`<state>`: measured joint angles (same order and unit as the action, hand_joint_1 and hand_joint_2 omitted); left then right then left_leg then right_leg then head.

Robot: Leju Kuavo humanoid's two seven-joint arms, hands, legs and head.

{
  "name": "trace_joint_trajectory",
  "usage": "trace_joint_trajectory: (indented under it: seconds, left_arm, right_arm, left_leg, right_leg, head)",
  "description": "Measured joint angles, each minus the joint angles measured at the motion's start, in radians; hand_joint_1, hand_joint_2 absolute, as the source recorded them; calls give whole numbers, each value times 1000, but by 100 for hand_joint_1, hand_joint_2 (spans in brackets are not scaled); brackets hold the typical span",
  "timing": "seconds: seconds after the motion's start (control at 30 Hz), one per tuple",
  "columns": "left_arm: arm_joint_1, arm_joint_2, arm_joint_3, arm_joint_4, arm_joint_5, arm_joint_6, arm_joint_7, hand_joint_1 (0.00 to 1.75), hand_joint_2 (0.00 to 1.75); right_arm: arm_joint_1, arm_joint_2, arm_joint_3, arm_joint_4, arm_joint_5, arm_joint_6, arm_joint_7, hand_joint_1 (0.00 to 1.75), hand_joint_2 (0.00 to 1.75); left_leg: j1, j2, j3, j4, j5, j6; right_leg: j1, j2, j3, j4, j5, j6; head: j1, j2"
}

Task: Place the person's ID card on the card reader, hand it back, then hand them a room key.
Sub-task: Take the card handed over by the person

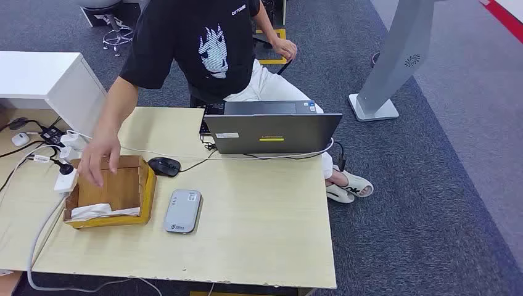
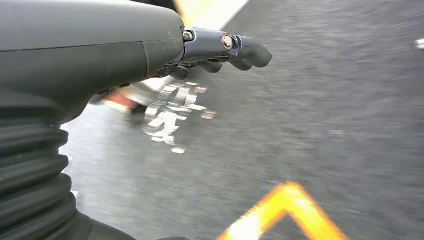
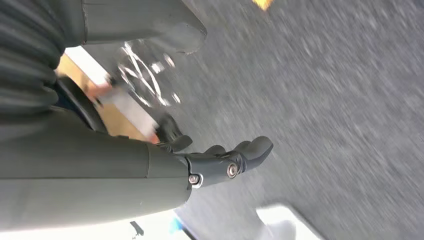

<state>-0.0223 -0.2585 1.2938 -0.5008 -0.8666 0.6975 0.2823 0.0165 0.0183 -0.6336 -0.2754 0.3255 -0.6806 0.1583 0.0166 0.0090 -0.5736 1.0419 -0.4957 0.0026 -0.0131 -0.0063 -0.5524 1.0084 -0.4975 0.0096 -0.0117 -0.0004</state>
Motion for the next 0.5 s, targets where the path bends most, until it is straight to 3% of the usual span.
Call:
trace_joint_trajectory:
  seconds: [0.27,0.5]
  left_arm:
    - [2,-38,185,-259,-55,4,86,0,175]
    - [2,-65,204,-323,-52,4,96,0,175]
  right_arm:
    - [2,-25,-137,1,92,-4,31,0,175]
    - [2,-26,-175,2,104,-8,45,0,175]
  left_leg:
    - [-1,0,2,0,1,0]
    - [-1,-1,2,0,1,0]
  right_leg:
    - [0,0,1,0,1,0]
    - [-1,-1,1,0,1,0]
  head:
    - [0,0]
    - [0,0]
